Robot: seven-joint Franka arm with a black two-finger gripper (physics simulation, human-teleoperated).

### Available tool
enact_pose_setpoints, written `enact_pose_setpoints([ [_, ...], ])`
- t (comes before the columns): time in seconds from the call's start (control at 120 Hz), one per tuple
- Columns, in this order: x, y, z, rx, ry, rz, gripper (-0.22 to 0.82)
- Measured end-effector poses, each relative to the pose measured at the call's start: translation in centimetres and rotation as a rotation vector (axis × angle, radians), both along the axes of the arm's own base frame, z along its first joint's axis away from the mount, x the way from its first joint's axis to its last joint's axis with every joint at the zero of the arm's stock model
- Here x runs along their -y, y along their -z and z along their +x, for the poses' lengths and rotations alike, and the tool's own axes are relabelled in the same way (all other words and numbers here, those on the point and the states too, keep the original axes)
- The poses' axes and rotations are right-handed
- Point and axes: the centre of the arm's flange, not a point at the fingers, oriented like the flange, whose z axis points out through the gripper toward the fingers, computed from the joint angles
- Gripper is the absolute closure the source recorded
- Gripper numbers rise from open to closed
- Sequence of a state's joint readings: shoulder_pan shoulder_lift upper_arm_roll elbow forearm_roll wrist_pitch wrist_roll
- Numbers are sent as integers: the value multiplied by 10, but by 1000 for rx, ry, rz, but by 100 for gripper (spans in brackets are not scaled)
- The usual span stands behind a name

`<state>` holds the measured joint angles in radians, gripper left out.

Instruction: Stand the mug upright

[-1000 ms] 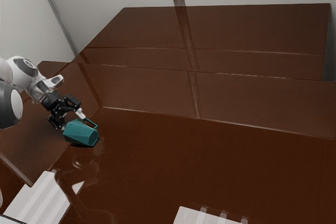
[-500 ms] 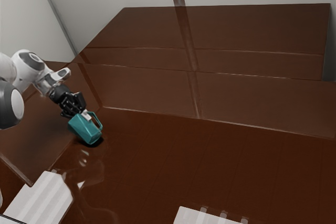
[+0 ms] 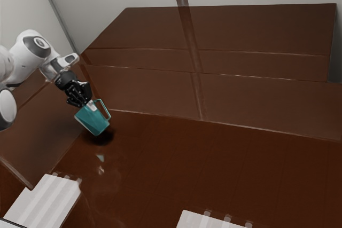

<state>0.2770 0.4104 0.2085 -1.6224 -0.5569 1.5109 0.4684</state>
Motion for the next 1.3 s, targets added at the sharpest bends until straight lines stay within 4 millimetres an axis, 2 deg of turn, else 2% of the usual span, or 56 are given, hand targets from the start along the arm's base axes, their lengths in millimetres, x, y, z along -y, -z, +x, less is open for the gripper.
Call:
enact_pose_setpoints([
  [0.067, 24, -23, -1, 34, 49, 71, 78],
  [0.192, 89, -55, -14, 103, 181, 257, 78],
  [0.35, 154, -73, -30, 201, 307, 488, 78],
  [0.525, 219, -80, -45, 297, 352, 612, 78],
  [0.567, 223, -79, -52, 302, 334, 627, 78],
  [0.692, 217, -76, -67, 291, 241, 662, 79],
  [0.808, 226, -69, -73, 275, 187, 675, 79],
  [0.933, 234, -57, -72, 248, 135, 681, 79],
  [1.3, 249, -2, -58, 155, 9, 685, 78],
])
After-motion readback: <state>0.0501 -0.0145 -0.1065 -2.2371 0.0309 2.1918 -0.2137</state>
